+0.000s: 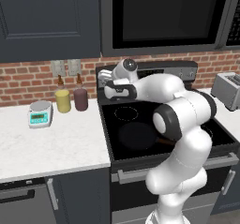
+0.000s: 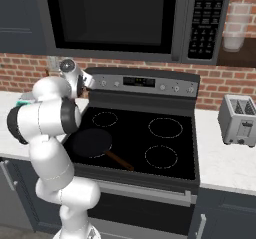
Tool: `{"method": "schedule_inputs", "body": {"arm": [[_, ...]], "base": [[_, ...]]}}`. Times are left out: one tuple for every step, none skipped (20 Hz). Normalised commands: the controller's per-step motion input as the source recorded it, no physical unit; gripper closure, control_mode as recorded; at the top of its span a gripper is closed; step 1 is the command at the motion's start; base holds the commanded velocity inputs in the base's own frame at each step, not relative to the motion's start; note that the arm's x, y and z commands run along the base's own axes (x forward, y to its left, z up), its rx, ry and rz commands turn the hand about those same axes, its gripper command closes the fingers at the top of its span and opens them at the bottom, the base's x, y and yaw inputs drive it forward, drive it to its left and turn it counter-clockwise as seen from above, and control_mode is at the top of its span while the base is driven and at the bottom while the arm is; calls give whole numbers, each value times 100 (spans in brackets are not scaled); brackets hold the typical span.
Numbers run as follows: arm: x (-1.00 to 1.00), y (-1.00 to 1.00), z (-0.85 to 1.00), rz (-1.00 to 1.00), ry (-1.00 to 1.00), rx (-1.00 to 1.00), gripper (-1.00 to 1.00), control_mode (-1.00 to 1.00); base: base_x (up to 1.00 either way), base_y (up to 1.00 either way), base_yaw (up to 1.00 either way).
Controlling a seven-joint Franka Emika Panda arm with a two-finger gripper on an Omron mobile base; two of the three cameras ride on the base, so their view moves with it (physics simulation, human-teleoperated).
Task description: Turn off the front left burner of the stove.
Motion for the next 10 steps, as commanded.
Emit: {"method": "schedule_inputs", "body": {"arm": [[42, 0, -9, 0, -2, 0, -100, -100], [38, 0, -7, 0, -2, 0, -100, -100], [34, 0, -5, 0, 0, 0, -100, -100], [29, 0, -4, 0, 0, 0, -100, -100], [24, 0, -4, 0, 0, 0, -100, -100], [17, 0, -3, 0, 0, 0, -100, -100], [14, 0, -2, 0, 0, 0, -100, -100], [15, 0, -4, 0, 0, 0, -100, -100], [14, 0, -5, 0, 0, 0, -100, -100], [15, 0, -6, 0, 0, 0, -100, -100]], "base": [[0, 0, 0], [0, 0, 0], [0, 0, 0], [0, 0, 0], [0, 0, 0], [0, 0, 0], [0, 0, 0], [0, 0, 0], [0, 0, 0], [0, 0, 0]]}}
